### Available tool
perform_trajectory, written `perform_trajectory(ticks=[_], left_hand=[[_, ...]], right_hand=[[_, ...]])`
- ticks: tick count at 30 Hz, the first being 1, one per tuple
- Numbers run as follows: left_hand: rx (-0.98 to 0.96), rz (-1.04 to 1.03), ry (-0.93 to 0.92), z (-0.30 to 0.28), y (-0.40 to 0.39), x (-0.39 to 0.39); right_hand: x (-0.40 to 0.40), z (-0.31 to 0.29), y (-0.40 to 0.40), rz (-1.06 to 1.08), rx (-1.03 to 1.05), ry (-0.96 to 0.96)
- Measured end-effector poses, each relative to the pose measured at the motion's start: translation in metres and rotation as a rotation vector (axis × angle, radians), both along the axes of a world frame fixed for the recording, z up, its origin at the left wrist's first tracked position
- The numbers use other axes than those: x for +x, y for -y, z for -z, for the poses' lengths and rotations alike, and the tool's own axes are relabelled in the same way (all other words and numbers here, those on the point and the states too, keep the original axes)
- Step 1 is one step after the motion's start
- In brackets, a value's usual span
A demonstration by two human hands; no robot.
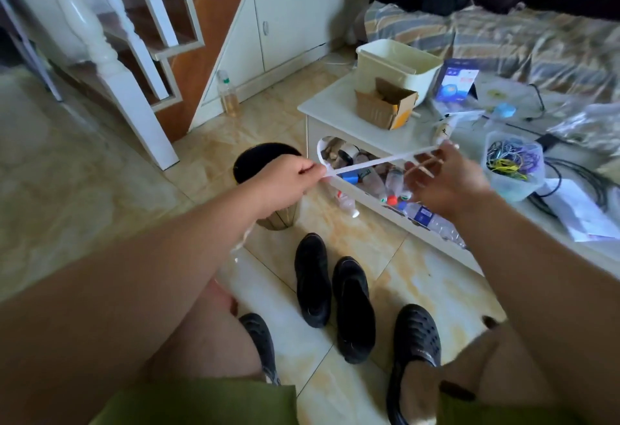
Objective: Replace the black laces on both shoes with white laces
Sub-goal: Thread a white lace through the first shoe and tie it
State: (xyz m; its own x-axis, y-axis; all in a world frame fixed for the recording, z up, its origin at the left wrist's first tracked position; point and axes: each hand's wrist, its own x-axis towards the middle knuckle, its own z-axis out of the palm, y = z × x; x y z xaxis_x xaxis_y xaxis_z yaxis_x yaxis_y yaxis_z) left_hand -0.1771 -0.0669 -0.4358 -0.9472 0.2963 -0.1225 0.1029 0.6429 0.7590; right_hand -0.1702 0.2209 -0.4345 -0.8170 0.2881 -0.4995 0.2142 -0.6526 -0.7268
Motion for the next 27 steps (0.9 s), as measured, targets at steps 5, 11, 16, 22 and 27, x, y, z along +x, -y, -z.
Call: perform_trajectory(ticks=[5,11,16,22,27], left_hand=[[-0.141,-0.114,0.056,0.033,0.048,0.013],[-0.297,-0.217,0.129,0.055,0.092,0.018],[-0.110,-0.110,0.070,0.031,0.034,0.015],[-0.120,0.143,0.012,0.017,-0.027,0.026],[-0.122,0.190,0.054,0.025,-0.044,0.030]], right_hand=[[0.012,-0.019,-0.096,0.336,-0.381,-0.213],[0.025,-0.007,-0.100,0.104,0.474,0.048],[0.038,0.014,-0.002,-0.503,1.092,-0.023],[0.054,0.030,0.049,-0.850,1.173,-0.149],[0.050,0.033,0.057,-0.777,1.067,-0.238]])
